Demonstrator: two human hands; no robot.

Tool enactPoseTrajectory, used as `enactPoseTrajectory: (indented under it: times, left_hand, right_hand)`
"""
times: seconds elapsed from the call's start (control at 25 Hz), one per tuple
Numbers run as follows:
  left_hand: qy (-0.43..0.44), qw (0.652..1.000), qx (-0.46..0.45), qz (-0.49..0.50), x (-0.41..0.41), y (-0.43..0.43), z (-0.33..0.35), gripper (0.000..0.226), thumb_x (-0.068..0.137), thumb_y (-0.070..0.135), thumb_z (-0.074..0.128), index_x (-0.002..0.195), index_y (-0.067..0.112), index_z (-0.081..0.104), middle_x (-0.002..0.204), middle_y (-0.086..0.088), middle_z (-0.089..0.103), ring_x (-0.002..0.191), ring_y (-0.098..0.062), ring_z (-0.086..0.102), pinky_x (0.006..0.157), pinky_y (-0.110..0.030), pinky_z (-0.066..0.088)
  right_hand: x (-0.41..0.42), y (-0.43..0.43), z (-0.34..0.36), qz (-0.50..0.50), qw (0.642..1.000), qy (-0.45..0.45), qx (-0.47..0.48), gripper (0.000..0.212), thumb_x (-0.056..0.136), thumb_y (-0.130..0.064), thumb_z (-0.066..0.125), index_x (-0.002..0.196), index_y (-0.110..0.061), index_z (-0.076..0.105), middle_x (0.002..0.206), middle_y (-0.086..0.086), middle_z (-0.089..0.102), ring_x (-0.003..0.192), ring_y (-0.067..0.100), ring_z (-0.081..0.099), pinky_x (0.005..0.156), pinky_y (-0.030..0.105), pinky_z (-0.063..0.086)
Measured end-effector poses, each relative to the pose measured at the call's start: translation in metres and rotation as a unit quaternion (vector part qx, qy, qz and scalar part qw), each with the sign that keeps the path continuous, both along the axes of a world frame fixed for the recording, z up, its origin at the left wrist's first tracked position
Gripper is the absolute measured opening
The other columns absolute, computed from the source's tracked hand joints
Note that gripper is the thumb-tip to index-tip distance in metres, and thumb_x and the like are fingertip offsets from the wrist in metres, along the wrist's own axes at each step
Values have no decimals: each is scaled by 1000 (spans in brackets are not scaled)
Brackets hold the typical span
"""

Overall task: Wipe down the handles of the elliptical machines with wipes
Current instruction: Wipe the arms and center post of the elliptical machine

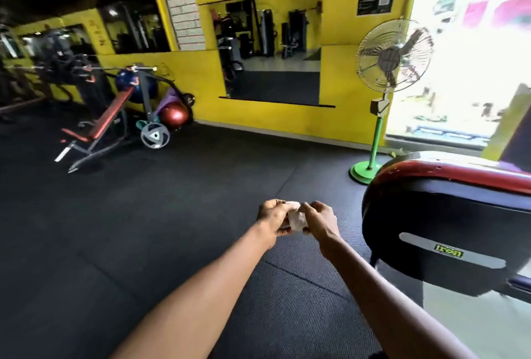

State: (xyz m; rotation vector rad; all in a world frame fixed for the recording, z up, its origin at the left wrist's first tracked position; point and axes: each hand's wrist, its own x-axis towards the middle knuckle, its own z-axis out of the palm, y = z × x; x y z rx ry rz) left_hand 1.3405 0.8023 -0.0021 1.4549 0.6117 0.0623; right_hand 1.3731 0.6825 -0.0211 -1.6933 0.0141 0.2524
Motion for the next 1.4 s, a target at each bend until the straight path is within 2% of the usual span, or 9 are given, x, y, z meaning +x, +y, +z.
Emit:
enactPoseTrajectory:
  times: [0.32,0.52,0.64,0.8,0.96,1.04,1.16,1.24,1.4]
  left_hand:
    - [-12,980,-9,-196,165,-7,-7,8,91,7,71,86,13,68,80,-12,70,64,-23,67,58,-29,57]
    - [-21,937,-10,-348,235,-65,-9,8,91,2,67,89,8,72,84,-18,71,71,-30,68,70,-39,59]
    - [-14,907,-29,-419,265,-116,-5,10,81,-5,64,82,-1,73,82,-22,71,72,-31,66,73,-45,60]
    - [10,860,-44,-508,291,-202,0,15,64,-15,57,70,-5,66,59,-17,64,48,-23,62,48,-26,53]
    - [2,856,-27,-516,346,-311,-22,30,63,-4,68,90,10,65,86,-17,74,77,-30,74,76,-46,65]
    - [20,832,-23,-554,362,-371,-22,23,76,-14,65,89,5,66,81,-18,72,74,-29,73,79,-46,65]
    - [49,779,-53,-622,378,-456,-7,16,75,-16,70,72,0,69,61,-14,69,51,-23,67,54,-33,62]
    - [62,730,-63,-678,387,-510,2,12,69,-2,77,66,6,68,54,-7,65,43,-17,61,44,-27,53]
    - [26,637,-7,-770,387,-619,14,33,97,17,61,64,15,60,51,0,58,40,-13,56,35,-22,46]
  right_hand:
    - [110,-27,-7,-172,985,-28,4,6,90,-10,70,85,-13,70,78,10,72,65,18,64,52,25,51]
    - [145,-82,-14,-312,946,-24,-81,26,71,-47,70,81,-23,74,82,2,77,82,21,71,78,38,58]
    - [149,-121,-12,-376,923,-20,-79,10,87,-27,69,84,-20,76,76,-3,75,75,15,68,69,28,55]
    - [158,-186,-15,-435,899,-37,-34,21,95,-12,64,83,-23,78,79,0,74,71,12,66,60,25,54]
    - [175,-270,-20,-464,882,-74,30,20,97,-11,61,96,-18,80,97,4,78,91,14,69,80,34,58]
    - [180,-316,-19,-473,876,-83,39,20,87,-14,67,103,-14,78,100,6,77,92,12,70,85,32,57]
    - [188,-383,-9,-526,846,-81,-11,13,90,-3,74,101,-9,76,93,5,77,82,9,70,77,22,57]
    - [194,-432,-2,-581,807,-85,-60,28,95,11,63,95,-13,77,85,1,75,77,11,68,70,21,55]
    - [189,-531,4,-671,730,-77,-104,37,96,6,62,84,-27,75,74,-9,72,70,12,63,68,31,54]
